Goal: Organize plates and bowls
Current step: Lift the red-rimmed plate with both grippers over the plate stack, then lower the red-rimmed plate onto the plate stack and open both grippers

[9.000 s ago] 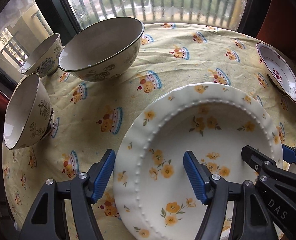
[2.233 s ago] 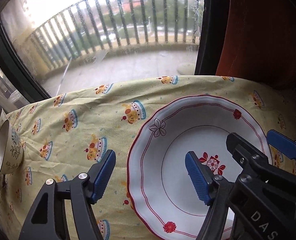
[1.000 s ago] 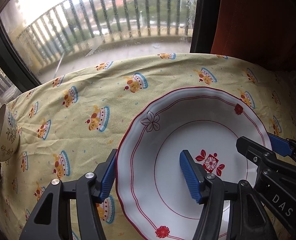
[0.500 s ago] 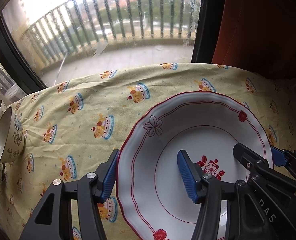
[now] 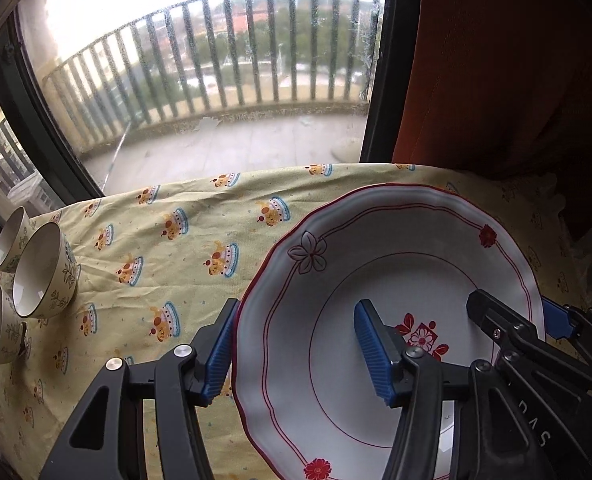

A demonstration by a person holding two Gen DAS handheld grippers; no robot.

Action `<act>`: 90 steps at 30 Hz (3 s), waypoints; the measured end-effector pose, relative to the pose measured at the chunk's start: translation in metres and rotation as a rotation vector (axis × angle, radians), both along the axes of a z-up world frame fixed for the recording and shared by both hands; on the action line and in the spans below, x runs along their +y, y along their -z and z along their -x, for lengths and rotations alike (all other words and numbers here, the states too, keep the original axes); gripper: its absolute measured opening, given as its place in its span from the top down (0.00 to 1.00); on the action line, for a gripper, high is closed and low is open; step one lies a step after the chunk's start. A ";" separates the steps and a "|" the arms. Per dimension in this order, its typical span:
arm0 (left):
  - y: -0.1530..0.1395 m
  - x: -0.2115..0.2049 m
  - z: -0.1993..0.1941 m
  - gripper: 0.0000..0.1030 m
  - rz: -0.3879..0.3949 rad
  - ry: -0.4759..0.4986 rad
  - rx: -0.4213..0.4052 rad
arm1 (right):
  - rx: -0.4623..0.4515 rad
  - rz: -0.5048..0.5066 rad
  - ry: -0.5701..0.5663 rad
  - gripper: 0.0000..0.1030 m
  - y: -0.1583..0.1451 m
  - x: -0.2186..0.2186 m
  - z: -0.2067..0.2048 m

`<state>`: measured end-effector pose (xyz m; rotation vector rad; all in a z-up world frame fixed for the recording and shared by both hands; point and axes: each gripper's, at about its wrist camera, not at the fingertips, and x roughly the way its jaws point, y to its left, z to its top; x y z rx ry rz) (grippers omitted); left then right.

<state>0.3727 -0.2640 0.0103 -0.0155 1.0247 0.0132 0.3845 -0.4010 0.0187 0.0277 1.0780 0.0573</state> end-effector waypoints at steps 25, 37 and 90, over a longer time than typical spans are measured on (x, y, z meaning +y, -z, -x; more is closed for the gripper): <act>0.008 0.014 0.137 0.44 0.031 0.148 0.073 | 0.085 0.049 0.127 0.56 0.005 0.016 0.159; 0.040 0.014 0.167 0.44 0.047 0.160 0.141 | 0.136 0.067 0.160 0.56 0.033 0.016 0.187; 0.051 0.007 0.179 0.16 -0.008 0.191 0.143 | 0.142 0.082 0.103 0.76 0.048 0.016 0.181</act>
